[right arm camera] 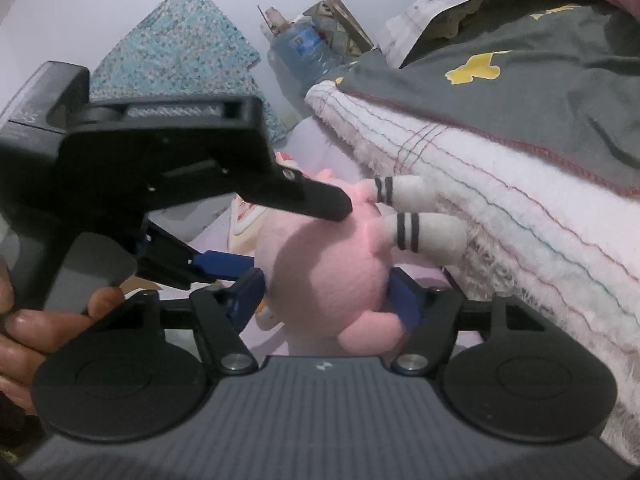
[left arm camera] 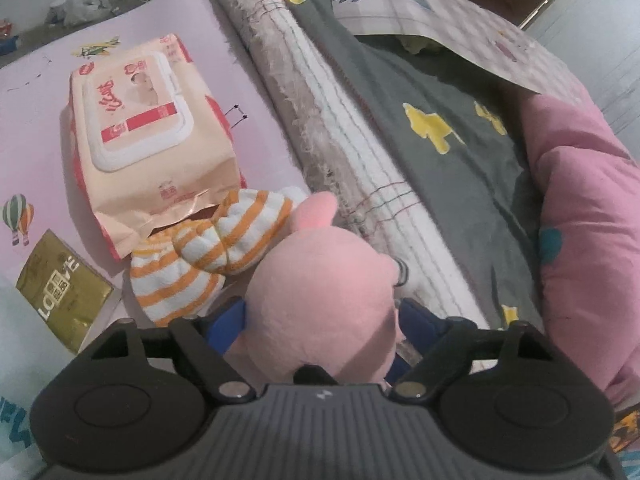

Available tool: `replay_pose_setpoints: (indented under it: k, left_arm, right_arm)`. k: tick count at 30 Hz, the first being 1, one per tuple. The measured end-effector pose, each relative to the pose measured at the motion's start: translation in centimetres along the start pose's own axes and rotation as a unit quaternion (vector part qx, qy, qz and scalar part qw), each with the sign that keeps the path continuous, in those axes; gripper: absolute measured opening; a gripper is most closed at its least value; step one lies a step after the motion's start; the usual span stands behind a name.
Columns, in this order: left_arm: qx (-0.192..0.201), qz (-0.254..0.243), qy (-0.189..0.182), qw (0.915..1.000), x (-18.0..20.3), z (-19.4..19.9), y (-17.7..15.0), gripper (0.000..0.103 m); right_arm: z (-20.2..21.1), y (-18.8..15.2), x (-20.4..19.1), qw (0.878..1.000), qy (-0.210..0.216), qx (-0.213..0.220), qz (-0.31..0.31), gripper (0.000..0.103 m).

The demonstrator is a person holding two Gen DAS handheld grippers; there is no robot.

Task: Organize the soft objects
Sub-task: 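Grasp the pink plush toy with left tool while right tool grasps it too, then carry the pink plush toy with both tools toward the box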

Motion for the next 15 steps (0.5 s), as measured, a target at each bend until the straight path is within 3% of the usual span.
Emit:
replay_pose_setpoints:
  k: [9, 15]
  left_arm:
    - [0.009, -0.025, -0.028, 0.9993, 1.9, 3.8, -3.1, 0.079]
    - [0.050, -0.054, -0.049, 0.9961, 3.5, 9.4, -6.7, 0.079]
  right_arm:
    - [5.2, -1.4, -2.0, 0.999, -0.010, 0.028, 0.014, 0.062]
    - [10.8, -2.5, -5.4, 0.997, -0.011, 0.066, 0.035, 0.062]
Point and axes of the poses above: each gripper's, at about its wrist camera, not at the fingertips, and z roughly against the way its jaws point, x to its right, y to its top, the point moved 1 cm from there along -z, roughly the way its jaws point, and after that the axes turned 5 degrees about -y, right-handed, at the moved point
